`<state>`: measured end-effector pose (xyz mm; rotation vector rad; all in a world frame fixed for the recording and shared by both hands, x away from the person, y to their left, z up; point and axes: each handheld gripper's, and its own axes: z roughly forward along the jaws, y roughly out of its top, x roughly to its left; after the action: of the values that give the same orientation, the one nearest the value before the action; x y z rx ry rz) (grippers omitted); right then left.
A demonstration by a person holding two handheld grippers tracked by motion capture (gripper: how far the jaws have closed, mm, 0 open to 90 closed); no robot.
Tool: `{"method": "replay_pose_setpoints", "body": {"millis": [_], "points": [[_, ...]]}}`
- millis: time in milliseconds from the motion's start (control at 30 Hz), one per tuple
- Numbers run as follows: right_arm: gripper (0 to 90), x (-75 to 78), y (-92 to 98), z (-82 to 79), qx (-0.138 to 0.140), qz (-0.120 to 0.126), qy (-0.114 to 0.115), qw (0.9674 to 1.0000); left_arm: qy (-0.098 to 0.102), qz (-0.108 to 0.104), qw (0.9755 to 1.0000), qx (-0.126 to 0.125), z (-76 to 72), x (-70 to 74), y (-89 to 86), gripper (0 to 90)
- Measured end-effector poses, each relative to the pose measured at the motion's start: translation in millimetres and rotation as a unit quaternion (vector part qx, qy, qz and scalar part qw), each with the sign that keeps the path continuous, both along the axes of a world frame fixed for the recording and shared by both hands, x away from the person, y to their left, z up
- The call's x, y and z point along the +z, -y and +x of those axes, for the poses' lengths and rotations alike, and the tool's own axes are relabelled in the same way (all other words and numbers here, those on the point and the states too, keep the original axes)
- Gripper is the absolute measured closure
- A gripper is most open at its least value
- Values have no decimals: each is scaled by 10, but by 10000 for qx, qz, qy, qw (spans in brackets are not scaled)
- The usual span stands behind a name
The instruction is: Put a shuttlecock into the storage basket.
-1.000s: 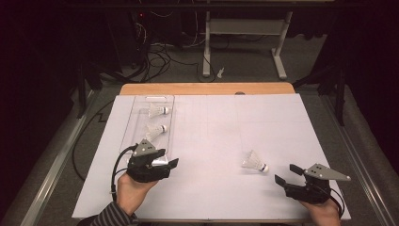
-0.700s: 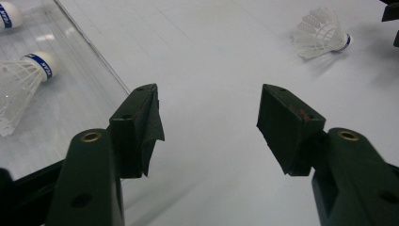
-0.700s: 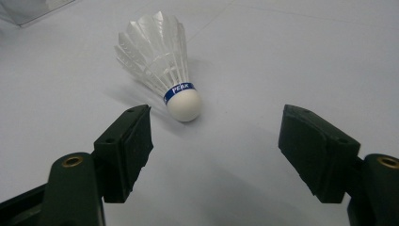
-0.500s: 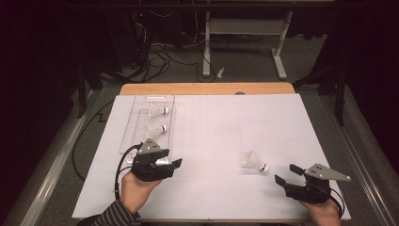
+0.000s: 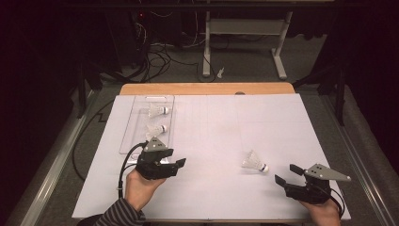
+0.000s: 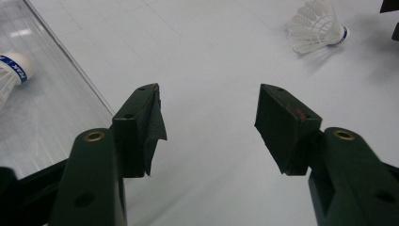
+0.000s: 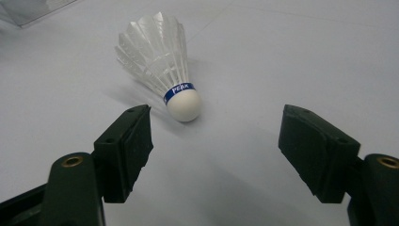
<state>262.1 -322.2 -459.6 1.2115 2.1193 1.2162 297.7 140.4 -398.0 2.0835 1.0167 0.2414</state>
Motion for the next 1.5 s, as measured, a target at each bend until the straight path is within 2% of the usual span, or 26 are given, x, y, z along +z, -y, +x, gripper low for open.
{"method": "replay_pose_setpoints", "body": {"millis": [933, 1200, 1500], "points": [[268, -1, 2, -2, -6, 1, -8, 10000, -162, -28, 9995, -276, 147, 12, 243, 434], [268, -2, 4, -2, -3, -5, -4, 10000, -207, 65, 9990, -391, 186, 11, 337, 434], [268, -3, 2, -3, -1, -4, -8, 10000, -255, 17, 9986, -454, 223, 26, 389, 434]]}}
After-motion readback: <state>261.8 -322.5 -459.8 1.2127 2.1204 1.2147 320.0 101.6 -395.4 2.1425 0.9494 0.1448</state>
